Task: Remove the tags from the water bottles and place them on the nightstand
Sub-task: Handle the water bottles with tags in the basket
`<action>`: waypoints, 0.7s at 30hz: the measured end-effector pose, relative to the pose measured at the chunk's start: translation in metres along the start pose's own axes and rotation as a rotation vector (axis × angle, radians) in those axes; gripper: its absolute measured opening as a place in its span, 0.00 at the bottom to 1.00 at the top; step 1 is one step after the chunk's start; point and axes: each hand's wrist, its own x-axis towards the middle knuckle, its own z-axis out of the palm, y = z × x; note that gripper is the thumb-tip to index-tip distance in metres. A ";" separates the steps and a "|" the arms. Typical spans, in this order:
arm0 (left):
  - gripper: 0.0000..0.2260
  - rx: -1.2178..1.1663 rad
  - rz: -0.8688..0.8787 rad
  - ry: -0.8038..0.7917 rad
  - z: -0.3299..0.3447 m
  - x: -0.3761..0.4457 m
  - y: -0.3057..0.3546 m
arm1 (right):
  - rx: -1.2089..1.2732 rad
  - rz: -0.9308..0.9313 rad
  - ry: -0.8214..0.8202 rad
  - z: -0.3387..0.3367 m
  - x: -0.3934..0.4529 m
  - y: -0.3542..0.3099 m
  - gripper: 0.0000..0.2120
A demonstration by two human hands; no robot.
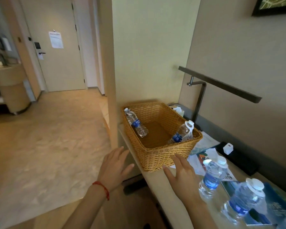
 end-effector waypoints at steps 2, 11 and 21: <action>0.24 0.013 -0.007 0.010 -0.006 0.008 -0.023 | 0.022 -0.013 0.003 0.011 0.012 -0.014 0.21; 0.23 -0.014 0.070 0.020 -0.018 0.079 -0.115 | 0.036 0.091 0.066 0.064 0.082 -0.063 0.23; 0.24 -0.143 0.252 -0.055 0.001 0.173 -0.126 | 0.005 0.282 0.144 0.078 0.127 -0.057 0.23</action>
